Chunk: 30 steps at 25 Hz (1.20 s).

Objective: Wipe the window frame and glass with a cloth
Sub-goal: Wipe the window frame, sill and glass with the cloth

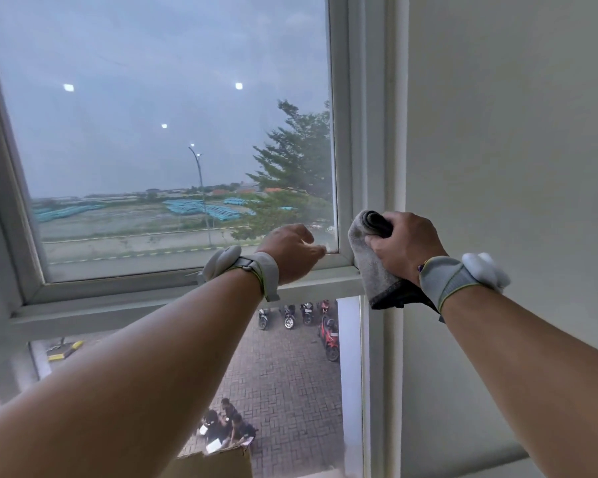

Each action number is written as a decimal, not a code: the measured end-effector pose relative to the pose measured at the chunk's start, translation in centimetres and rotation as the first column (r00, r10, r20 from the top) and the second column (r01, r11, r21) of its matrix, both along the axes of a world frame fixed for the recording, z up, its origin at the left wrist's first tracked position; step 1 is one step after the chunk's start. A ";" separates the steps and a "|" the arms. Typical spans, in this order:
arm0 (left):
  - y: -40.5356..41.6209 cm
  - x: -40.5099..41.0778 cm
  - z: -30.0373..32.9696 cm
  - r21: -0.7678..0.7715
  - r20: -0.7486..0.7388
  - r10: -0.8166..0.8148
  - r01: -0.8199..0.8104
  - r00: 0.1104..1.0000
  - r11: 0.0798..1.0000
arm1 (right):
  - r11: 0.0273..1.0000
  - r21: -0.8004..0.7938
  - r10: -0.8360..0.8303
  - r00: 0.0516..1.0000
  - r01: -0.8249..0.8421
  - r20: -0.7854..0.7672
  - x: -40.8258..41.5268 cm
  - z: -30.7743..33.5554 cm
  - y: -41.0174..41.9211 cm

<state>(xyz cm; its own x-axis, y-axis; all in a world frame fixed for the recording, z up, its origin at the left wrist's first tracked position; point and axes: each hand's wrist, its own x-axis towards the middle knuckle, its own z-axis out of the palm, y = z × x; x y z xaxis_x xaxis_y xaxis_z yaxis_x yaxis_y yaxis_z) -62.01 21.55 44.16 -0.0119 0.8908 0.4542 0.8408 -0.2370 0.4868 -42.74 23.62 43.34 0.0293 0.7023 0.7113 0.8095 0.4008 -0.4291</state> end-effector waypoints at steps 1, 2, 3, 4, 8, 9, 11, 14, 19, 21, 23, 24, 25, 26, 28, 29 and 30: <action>0.4 -0.2 0.2 0.000 -0.004 0.019 -0.019 1.000 1.000 | 1.000 0.002 0.006 1.000 -0.006 0.015 0.2 0.1 0.4; 0.6 -0.6 0.3 0.000 -0.020 0.033 -0.033 0.999 0.999 | 1.000 -0.001 0.009 1.000 -0.009 0.020 0.3 0.0 0.6; 1.1 -0.7 0.2 0.001 -0.025 0.048 -0.048 0.999 0.999 | 1.000 -0.001 0.017 0.999 -0.017 0.033 0.5 0.0 1.0; 1.4 -0.8 0.1 0.003 -0.027 0.061 -0.061 0.998 0.998 | 1.000 0.001 0.027 0.999 -0.027 0.045 0.7 -0.1 1.3; 2.8 -2.0 -0.6 -0.009 -0.047 0.083 -0.084 0.995 0.996 | 0.998 -0.008 0.060 0.996 -0.059 0.065 0.6 -0.6 2.3; 3.1 -2.5 -0.8 -0.012 -0.058 0.090 -0.091 0.994 0.996 | 0.998 -0.008 0.061 0.996 -0.060 0.069 0.5 -0.6 2.5; 3.7 -4.0 -1.1 -0.023 -0.103 0.110 -0.113 0.989 0.993 | 0.998 -0.020 0.057 0.996 -0.056 0.065 -0.2 -0.8 3.2; 4.2 -6.5 -1.4 -0.039 -0.301 0.141 -0.160 0.943 0.986 | 0.999 -0.040 0.029 0.997 -0.027 0.067 -1.2 -1.0 3.7; 5.7 -11.7 -2.4 -0.054 -0.506 0.150 -0.205 0.849 0.977 | 0.999 -0.033 -0.027 0.997 0.029 0.075 -5.0 -1.4 4.0; 6.2 -13.2 -2.6 -0.065 -0.515 0.119 -0.177 0.849 0.982 | 0.998 -0.039 -0.042 0.996 0.045 0.079 -7.0 -1.4 4.0; 6.6 -15.0 -2.8 -0.072 -0.525 0.071 -0.127 0.848 0.989 | 0.998 -0.026 -0.058 0.995 0.060 0.082 -9.8 -1.4 3.8; 6.7 -15.5 -2.9 -0.073 -0.531 0.049 -0.104 0.846 0.992 | 0.998 -0.015 -0.063 0.994 0.064 0.088 -11.0 -1.3 3.6; 6.8 -16.6 -3.2 -0.073 -0.537 0.025 -0.076 0.843 0.994 | 0.997 -0.009 -0.070 0.993 0.072 0.095 -12.8 -1.5 3.5; 6.8 -17.0 -3.5 -0.070 -0.544 0.002 -0.048 0.839 0.996 | 0.997 -0.005 -0.076 0.992 0.077 0.100 -14.0 -1.5 3.3; 7.0 -17.1 -3.7 -0.069 -0.545 -0.037 -0.001 0.837 0.998 | 0.997 0.002 -0.079 0.990 0.079 0.120 -15.6 -1.7 2.9; 7.2 -17.1 -3.7 -0.073 -0.540 -0.061 0.025 0.840 0.997 | 0.996 0.001 -0.084 0.988 0.085 0.127 -16.3 -1.8 2.8; 7.4 -17.1 -3.8 -0.076 -0.527 -0.085 0.053 0.846 0.996 | 0.996 0.001 -0.091 0.986 0.092 0.137 -17.0 -1.9 2.7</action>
